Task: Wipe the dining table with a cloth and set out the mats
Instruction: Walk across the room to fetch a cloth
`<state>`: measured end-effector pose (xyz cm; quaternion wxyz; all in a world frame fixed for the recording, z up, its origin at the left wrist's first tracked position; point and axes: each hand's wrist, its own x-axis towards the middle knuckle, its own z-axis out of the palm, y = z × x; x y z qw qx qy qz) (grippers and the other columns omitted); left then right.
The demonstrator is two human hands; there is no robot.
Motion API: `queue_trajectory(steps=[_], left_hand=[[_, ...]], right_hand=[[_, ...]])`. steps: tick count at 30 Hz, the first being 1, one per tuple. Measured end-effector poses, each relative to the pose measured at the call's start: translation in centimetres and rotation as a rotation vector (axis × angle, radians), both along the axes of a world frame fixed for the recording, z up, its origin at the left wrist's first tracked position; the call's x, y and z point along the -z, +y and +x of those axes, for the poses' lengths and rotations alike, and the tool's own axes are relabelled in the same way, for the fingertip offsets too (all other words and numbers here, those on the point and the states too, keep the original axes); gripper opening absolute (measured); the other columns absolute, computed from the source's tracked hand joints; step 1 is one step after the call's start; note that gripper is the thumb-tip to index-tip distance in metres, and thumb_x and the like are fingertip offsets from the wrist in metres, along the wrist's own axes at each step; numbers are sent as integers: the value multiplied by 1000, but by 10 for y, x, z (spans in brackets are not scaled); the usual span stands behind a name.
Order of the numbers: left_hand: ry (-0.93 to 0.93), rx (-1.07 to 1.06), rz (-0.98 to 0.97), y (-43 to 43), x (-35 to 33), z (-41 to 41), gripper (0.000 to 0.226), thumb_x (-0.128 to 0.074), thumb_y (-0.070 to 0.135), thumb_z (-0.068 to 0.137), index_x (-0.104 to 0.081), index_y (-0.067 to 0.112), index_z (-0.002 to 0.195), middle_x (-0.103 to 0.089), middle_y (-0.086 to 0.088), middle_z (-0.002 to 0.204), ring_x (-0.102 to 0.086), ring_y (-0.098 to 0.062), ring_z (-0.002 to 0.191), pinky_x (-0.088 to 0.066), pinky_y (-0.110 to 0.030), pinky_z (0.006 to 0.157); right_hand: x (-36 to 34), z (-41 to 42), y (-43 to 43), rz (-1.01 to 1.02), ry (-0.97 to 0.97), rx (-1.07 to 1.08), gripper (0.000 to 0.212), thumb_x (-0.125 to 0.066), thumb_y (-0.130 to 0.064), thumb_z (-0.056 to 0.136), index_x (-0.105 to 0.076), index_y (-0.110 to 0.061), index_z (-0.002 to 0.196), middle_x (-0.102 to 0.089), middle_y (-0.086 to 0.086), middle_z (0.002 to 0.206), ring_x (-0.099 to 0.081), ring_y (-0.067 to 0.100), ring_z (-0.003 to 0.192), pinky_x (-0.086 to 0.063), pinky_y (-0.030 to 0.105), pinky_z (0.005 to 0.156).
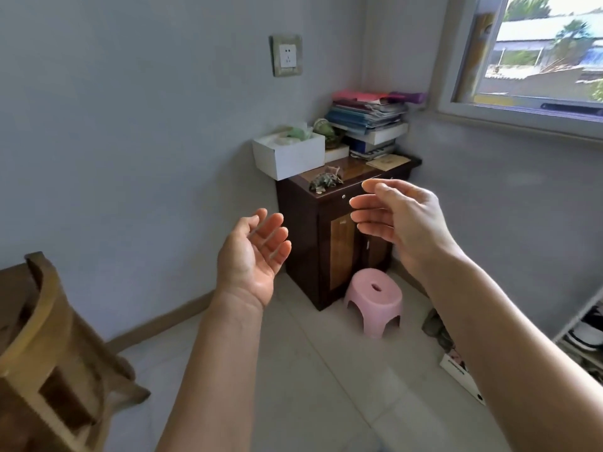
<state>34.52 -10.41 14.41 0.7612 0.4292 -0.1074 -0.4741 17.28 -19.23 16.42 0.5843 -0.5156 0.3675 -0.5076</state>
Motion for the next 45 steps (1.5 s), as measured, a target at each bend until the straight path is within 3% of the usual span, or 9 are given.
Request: queue_trajectory(steps=[18, 23, 30, 35, 41, 43, 45], left_hand=[[35, -122, 121, -339, 29, 10, 15, -50, 22, 97, -65, 19, 95, -75, 2, 75, -68, -10, 60, -53, -28, 62], [50, -80, 125, -406, 49, 30, 14, -50, 21, 96, -64, 18, 96, -74, 1, 75, -67, -10, 56, -55, -24, 55], [105, -14, 133, -523, 76, 78, 14, -51, 18, 96, -63, 12, 100, -74, -5, 76, -68, -14, 60, -58, -27, 58], [173, 37, 212, -613, 98, 116, 11, -49, 13, 96, -58, 9, 99, -73, -9, 84, -71, -22, 76, -55, -35, 83], [161, 42, 362, -692, 133, 160, 17, -51, 12, 96, -60, 6, 109, -69, -12, 100, -65, -25, 96, -54, -34, 77], [152, 58, 399, -707, 142, 170, 19, -52, 14, 95, -61, 8, 112, -69, -10, 103, -64, -25, 100, -53, -35, 77], [159, 72, 412, -718, 150, 178, 19, -52, 14, 96, -61, 8, 111, -70, -10, 103, -65, -25, 98, -54, -36, 77]], right_hand=[[18, 46, -357, 41, 103, -196, 19, -49, -17, 100, -68, -12, 101, -76, 8, 83, -71, 20, 70, -57, 28, 59], [40, 68, -422, 61, 140, -193, 21, -48, -14, 100, -68, -13, 96, -75, 7, 80, -71, 19, 67, -59, 28, 60], [76, 118, -539, 116, 264, -124, 17, -50, -13, 99, -67, -12, 97, -75, 8, 80, -70, 17, 65, -59, 28, 60], [107, 166, -629, 137, 464, -111, 14, -53, -9, 97, -66, -10, 102, -73, 8, 83, -68, 17, 68, -60, 33, 64], [157, 222, -717, -28, 878, -164, 21, -59, -8, 88, -66, -25, 97, -66, 2, 108, -63, 16, 87, -49, 23, 59], [175, 235, -735, -69, 1036, -246, 26, -63, -18, 88, -64, -27, 112, -61, 3, 119, -59, 22, 101, -49, 27, 71], [191, 248, -749, -153, 1226, -328, 46, -62, -19, 87, -54, -25, 131, -50, 5, 135, -42, 29, 122, -41, 34, 88]])
